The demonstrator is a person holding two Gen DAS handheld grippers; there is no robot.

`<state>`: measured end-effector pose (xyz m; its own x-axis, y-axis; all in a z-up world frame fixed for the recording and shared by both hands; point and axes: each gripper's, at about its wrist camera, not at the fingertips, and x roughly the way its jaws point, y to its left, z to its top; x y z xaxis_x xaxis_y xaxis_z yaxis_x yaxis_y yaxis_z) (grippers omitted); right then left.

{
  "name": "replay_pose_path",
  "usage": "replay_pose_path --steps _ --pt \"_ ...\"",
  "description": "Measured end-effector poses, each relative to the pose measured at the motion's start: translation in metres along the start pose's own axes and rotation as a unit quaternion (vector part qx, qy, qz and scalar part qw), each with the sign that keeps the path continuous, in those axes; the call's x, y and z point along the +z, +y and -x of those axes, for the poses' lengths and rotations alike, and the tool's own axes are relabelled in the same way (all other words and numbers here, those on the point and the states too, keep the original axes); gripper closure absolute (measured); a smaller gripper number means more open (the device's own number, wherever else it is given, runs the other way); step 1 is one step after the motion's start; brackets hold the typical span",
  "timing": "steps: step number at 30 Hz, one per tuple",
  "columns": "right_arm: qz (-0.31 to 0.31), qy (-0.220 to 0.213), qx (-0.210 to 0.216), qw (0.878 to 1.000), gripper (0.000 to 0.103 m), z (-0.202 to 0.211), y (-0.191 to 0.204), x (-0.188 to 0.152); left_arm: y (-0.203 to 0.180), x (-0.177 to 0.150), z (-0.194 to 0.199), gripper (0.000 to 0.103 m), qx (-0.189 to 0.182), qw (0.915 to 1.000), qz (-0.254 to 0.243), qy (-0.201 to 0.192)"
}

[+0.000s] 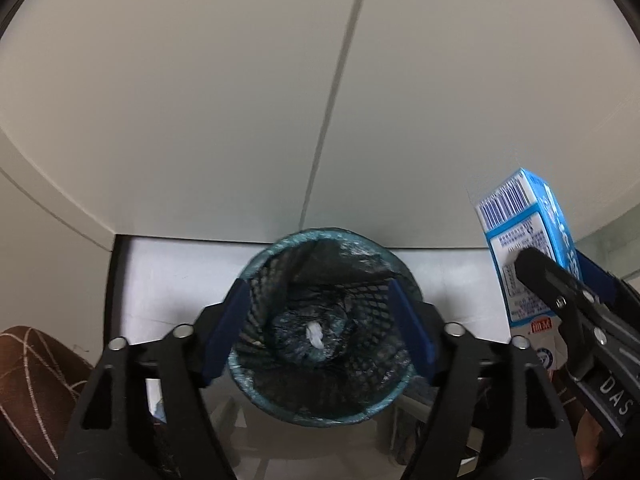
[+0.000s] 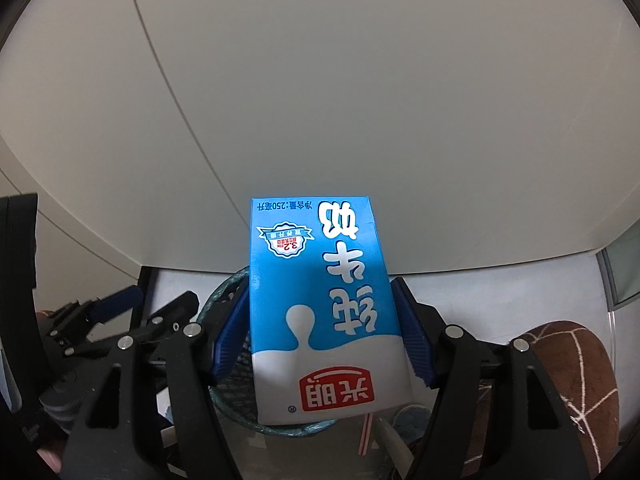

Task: Collect trash
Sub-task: 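Open the left gripper over the wastebasket while the right gripper releases the carton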

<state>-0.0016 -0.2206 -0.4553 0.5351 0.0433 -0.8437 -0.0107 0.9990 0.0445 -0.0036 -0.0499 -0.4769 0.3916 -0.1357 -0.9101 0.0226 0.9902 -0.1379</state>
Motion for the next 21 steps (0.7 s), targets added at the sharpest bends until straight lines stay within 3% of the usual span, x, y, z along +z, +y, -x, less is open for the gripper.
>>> replay_pose_path --steps 6,10,21 --pt "0.005 0.007 0.022 1.000 0.038 -0.006 0.000 0.005 0.011 0.005 0.016 0.011 0.047 0.9985 -0.011 -0.025" --pt "0.021 0.011 0.029 0.999 0.038 -0.011 0.005 0.008 0.024 0.008 0.025 0.006 0.048 0.9983 -0.009 -0.032" --pt "0.033 0.027 0.047 0.998 0.037 -0.010 -0.005 0.014 0.048 0.017 0.028 0.006 0.060 0.9977 0.020 -0.024"
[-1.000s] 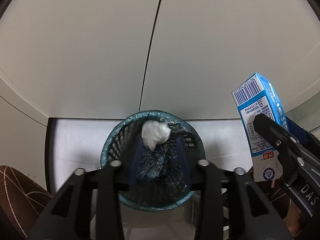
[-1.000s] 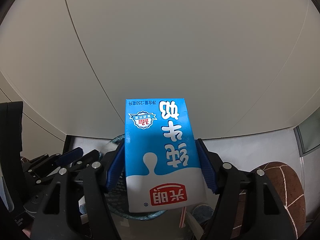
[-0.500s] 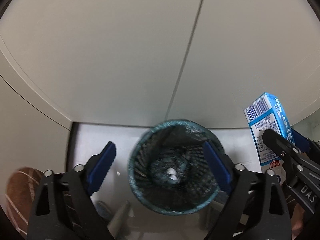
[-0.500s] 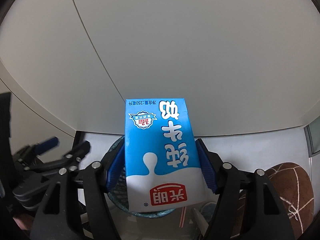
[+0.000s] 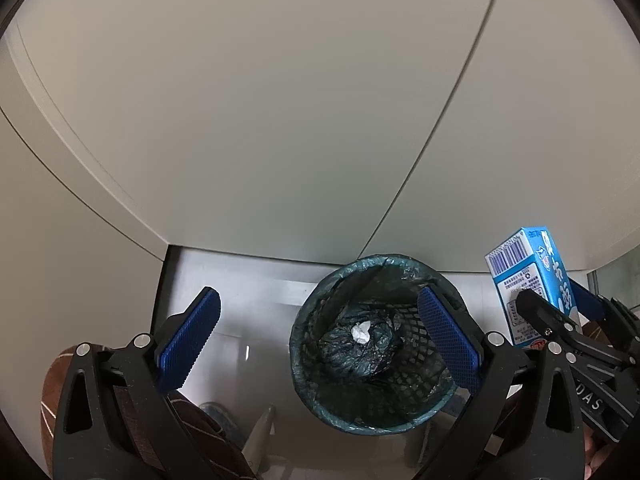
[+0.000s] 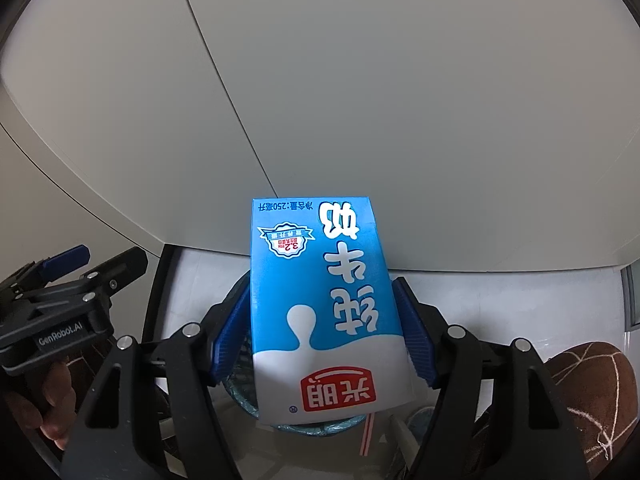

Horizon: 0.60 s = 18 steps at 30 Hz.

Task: Collect trash
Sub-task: 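Open the left gripper over the wastebasket while the right gripper releases the carton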

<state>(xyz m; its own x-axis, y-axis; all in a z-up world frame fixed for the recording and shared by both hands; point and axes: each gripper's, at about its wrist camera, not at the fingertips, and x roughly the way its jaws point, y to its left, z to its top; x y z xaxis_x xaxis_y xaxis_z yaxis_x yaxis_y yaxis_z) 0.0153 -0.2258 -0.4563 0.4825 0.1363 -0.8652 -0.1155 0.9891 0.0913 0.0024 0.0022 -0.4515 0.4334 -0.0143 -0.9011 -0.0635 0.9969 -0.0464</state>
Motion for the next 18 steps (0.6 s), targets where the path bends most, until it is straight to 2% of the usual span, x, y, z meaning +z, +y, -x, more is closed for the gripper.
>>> replay_pose_path --steps 4,10,17,18 --pt "0.001 0.000 0.001 1.000 0.035 0.004 -0.003 0.004 -0.001 0.000 -0.003 0.006 0.001 1.0000 -0.004 0.002" --pt "0.000 -0.003 -0.005 1.000 0.026 0.010 -0.014 0.007 -0.003 -0.001 -0.005 0.006 0.002 1.0000 -0.005 0.003" --pt "-0.009 -0.032 -0.034 0.999 0.008 0.035 -0.023 0.011 -0.005 -0.002 -0.003 0.006 0.001 1.0000 -0.006 -0.001" --pt "-0.007 -0.036 -0.040 0.998 0.008 0.036 -0.020 0.012 -0.004 -0.003 0.000 0.006 0.002 1.0000 -0.006 -0.004"
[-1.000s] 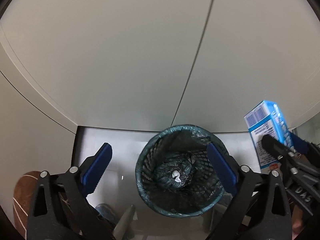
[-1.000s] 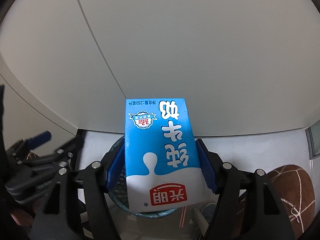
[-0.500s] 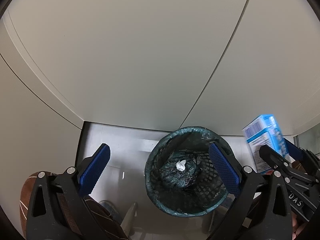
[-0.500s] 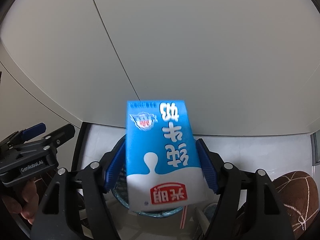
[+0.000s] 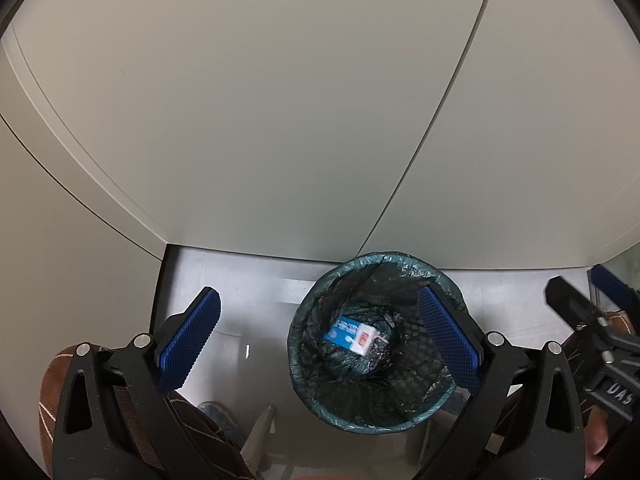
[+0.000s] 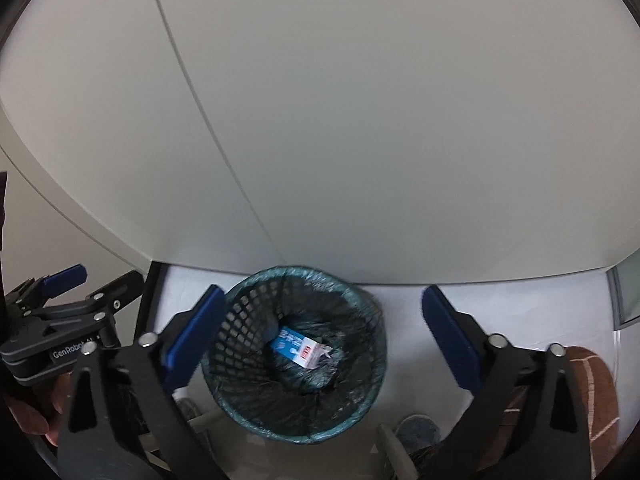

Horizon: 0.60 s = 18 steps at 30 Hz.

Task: Collect trash
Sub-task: 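Open the left gripper over the wastebasket while the right gripper releases the carton, then raise both tools back up toward the counter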

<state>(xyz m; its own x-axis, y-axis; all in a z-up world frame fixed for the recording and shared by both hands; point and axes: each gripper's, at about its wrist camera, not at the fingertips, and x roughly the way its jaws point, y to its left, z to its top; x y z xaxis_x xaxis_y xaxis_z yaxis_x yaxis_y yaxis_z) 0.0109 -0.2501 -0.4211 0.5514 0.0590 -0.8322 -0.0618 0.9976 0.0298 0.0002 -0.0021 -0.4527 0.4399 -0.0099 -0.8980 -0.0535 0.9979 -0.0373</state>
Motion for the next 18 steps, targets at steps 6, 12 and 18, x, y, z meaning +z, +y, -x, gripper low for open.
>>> replay_pose_path --steps 6,12,18 --pt "-0.002 -0.033 -0.019 0.999 0.008 0.030 -0.004 0.003 0.001 0.004 0.026 0.006 -0.017 0.9997 0.012 -0.013" --pt "0.008 -0.061 -0.025 0.998 0.008 0.066 0.000 0.017 0.004 0.013 0.060 0.006 -0.021 0.9990 0.025 -0.032" --pt "0.007 -0.080 -0.022 0.997 0.008 0.099 0.005 0.031 0.005 0.022 0.096 0.006 -0.016 0.9982 0.032 -0.049"
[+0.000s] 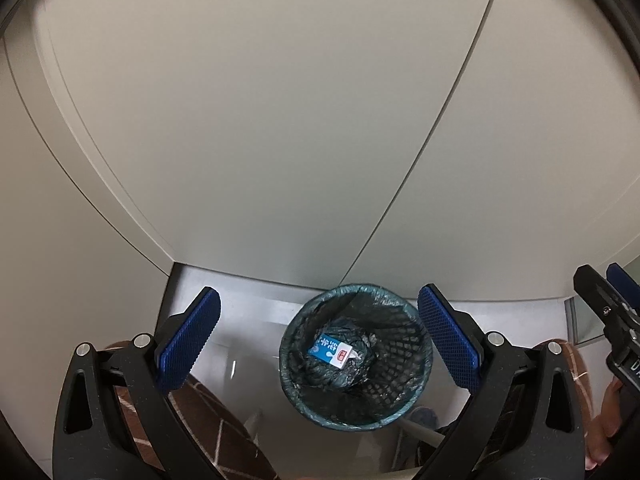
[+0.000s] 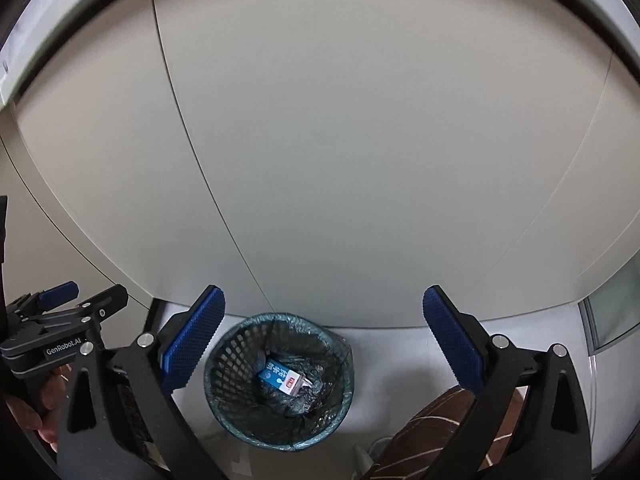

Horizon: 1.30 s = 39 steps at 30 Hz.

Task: Collect trash
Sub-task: 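Raise both tools back up toward the counter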

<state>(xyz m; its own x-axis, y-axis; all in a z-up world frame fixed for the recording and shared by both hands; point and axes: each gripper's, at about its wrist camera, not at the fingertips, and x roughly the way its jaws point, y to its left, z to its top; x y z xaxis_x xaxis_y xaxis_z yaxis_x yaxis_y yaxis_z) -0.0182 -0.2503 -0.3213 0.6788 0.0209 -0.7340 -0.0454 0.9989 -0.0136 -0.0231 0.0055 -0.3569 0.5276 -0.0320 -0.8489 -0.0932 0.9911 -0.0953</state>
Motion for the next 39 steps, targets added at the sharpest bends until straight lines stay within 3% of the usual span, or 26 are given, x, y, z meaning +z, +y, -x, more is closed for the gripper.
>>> replay_pose_path --steps 17,24,32,39 --pt "-0.005 -0.111 0.008 0.994 0.008 0.146 -0.003 0.068 -0.027 0.054 0.157 0.006 -0.011 0.9946 -0.013 -0.102" --pt "-0.008 -0.143 0.010 0.990 0.008 0.182 -0.009 0.101 -0.042 0.082 0.214 0.006 -0.001 0.9891 -0.020 -0.146" --pt "-0.005 -0.178 0.005 0.984 0.008 0.213 -0.017 0.152 -0.046 0.125 0.251 0.006 0.004 0.9858 -0.013 -0.168" --pt "0.004 -0.186 0.008 0.982 0.008 0.214 -0.014 0.198 -0.048 0.167 0.258 0.006 0.008 0.9852 -0.004 -0.171"
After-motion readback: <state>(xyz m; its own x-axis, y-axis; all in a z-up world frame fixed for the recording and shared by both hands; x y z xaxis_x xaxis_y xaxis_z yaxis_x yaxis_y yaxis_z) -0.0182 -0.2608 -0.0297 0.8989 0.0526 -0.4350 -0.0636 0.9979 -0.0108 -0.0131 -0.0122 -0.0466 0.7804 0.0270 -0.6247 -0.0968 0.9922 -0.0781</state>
